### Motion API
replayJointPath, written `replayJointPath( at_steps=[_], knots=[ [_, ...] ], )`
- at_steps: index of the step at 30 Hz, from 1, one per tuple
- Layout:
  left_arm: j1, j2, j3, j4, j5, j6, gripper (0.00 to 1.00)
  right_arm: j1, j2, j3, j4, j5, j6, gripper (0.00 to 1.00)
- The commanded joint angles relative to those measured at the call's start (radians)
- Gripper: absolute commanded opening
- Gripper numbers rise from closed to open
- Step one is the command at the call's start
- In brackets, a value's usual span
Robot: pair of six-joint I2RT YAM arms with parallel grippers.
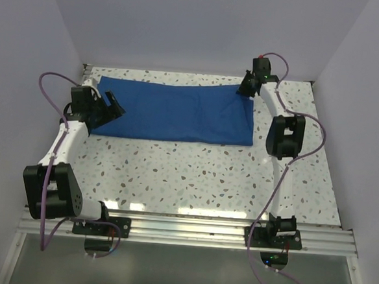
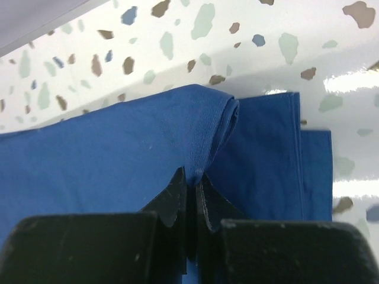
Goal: Open and lay out the surgical kit
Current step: Open the surgical kit at the center of the board.
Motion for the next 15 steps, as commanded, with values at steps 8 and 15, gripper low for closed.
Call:
replayJointPath(
  at_steps=[8,15],
  knots=[
    [0.004,-0.041,0.133,-0.015,-0.046,-0.026,0.88,0.107,-0.505,-0.332,-0.090,-0.083,-0.080,0.00],
    [0.006,-0.113,0.231,-0.092,-0.147,-0.025,0.90,0.202,-0.864,-0.741,-0.172,-0.077,-0.091,0.00]
  ],
)
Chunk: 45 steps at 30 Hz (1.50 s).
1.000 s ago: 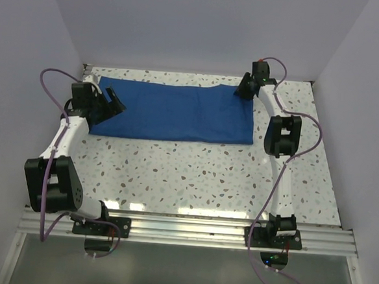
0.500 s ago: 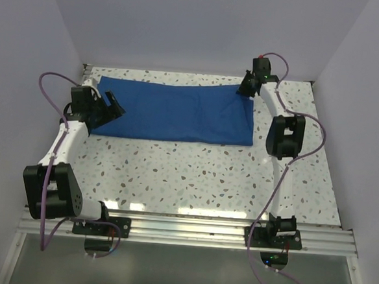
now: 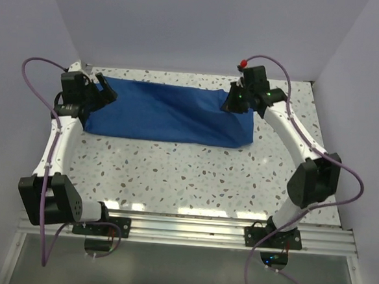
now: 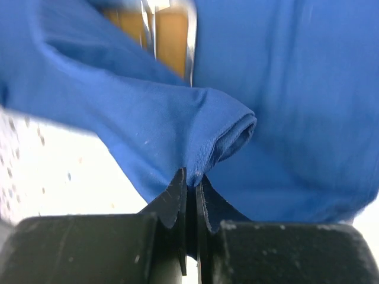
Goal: Open and lay out the surgical kit
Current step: Open the surgical kit at the center of the board.
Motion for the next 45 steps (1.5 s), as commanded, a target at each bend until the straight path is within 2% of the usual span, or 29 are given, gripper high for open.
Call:
replayJointPath(
  at_steps=[1,4,5,9,11,17,18,19,20,22,23,27,32,35,37,38,39,41,45],
  knots=[
    [0.006,-0.100,0.070,-0.023,-0.110,-0.015,0.90,-0.009,-0.253,-0.232,-0.114,-0.009,-0.007,0.00],
    [0.006,-0.173,0.039,-0.029,-0.195,-0.056,0.91,-0.008,-0.445,-0.447,-0.213,0.028,-0.008,0.00],
    [0.007,-0.193,0.033,-0.032,-0.197,-0.063,0.91,-0.008,-0.579,-0.488,-0.256,0.049,-0.008,0.00],
    [0.006,-0.299,-0.001,-0.066,-0.203,-0.086,0.91,-0.008,-0.876,-0.654,-0.474,0.254,0.077,0.00],
    [0.007,-0.366,-0.008,-0.125,-0.223,-0.087,0.91,-0.009,-1.026,-0.743,-0.532,0.252,0.113,0.00],
    [0.007,-0.491,0.015,-0.261,-0.272,-0.092,0.92,-0.008,-1.200,-0.858,-0.634,0.134,0.160,0.00],
    [0.006,-0.515,0.009,-0.277,-0.266,-0.102,0.93,-0.008,-1.185,-0.868,-0.647,0.111,0.167,0.09],
    [0.007,-0.526,-0.028,-0.275,-0.222,-0.104,0.94,-0.008,-1.168,-0.878,-0.670,0.105,0.161,0.31],
    [0.006,-0.534,-0.054,-0.262,-0.186,-0.104,0.94,-0.008,-1.150,-0.889,-0.681,0.109,0.154,0.67],
    [0.006,-0.539,-0.143,-0.221,-0.078,-0.106,0.94,-0.009,-1.113,-0.880,-0.698,0.124,0.141,0.91],
    [0.006,-0.533,-0.168,-0.209,-0.050,-0.104,0.94,-0.008,-1.108,-0.854,-0.695,0.126,0.139,0.99],
    [0.003,-0.479,-0.235,-0.123,0.032,-0.095,0.93,-0.008,-1.094,-0.754,-0.674,0.126,0.156,0.99],
    [-0.022,-0.324,-0.177,-0.048,0.031,-0.076,0.92,-0.008,-1.013,-0.661,-0.629,0.126,0.148,0.99],
    [-0.117,-0.106,-0.082,-0.005,-0.041,-0.067,0.91,-0.008,-0.964,-0.630,-0.612,0.151,0.141,0.99],
    [-0.161,0.002,0.036,-0.014,-0.101,-0.060,0.92,-0.009,-0.947,-0.622,-0.600,0.158,0.142,0.99],
    [-0.212,0.115,0.080,-0.024,-0.112,-0.058,0.92,-0.008,-0.939,-0.618,-0.595,0.161,0.144,0.99],
    [-0.226,0.174,0.173,-0.055,-0.135,-0.060,0.91,-0.008,-0.920,-0.618,-0.580,0.164,0.145,0.99],
    [-0.258,0.329,0.266,-0.084,-0.166,-0.063,0.91,-0.008,-0.897,-0.612,-0.574,0.178,0.148,0.99],
    [-0.290,0.542,0.503,-0.116,-0.209,-0.073,0.91,-0.008,-0.817,-0.599,-0.559,0.194,0.154,0.98]
  ],
)
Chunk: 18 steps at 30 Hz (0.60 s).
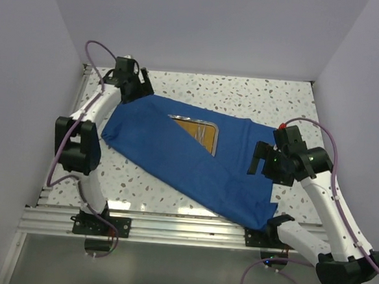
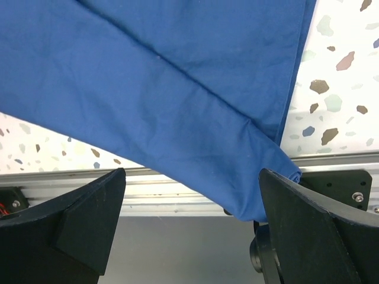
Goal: Open and lay out the surgical kit
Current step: Open the surgical kit at the center of the board.
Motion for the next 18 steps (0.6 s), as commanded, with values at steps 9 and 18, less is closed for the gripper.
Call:
replayJointPath(
  at_steps=[9,18],
  knots=[
    [-0.160,0.609,0.808,-0.287,-0.257,0.016,0.90,0.000,0.126,0.076,0.024,0.091,0.022,0.98],
    [-0.203,0.498,0.644,-0.356,-0.449,-0.122,0.84,0.000,0.192,0.102,0.046,0.128,0.030,0.99]
  ],
)
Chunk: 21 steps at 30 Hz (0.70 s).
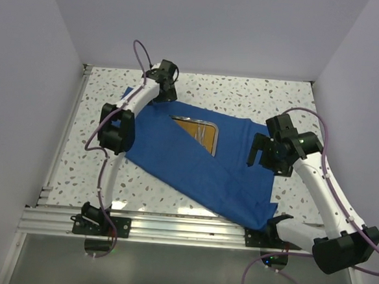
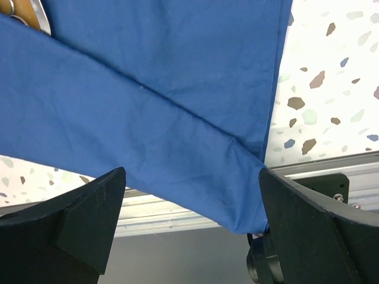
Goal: Open and lay out the surgical kit
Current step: Open the surgical kit at the center of the board.
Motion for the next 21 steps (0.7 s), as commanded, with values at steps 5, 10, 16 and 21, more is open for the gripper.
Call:
replayJointPath(
  at_steps=[5,10,16,21],
  knots=[
    [-0.049,-0.106,0.031,-0.161,-0.209,-0.040,0.85,0.000,0.056,-0.012,0.072,-0.001,0.015,0.99],
    [-0.049,-0.086,-0.050,-0.129,-0.174,-0.046,0.85,0.000,0.107,0.011,0.097,-0.008,-0.012,0.99],
    [-0.049,-0.035,-0.064,-0.126,-0.143,-0.071,0.81,0.000,0.142,0.049,0.088,0.010,-0.064,0.99],
    [-0.049,-0.027,-0.087,-0.114,-0.135,-0.084,0.75,0.000,0.142,0.045,0.092,0.013,-0.077,0.99]
  ],
)
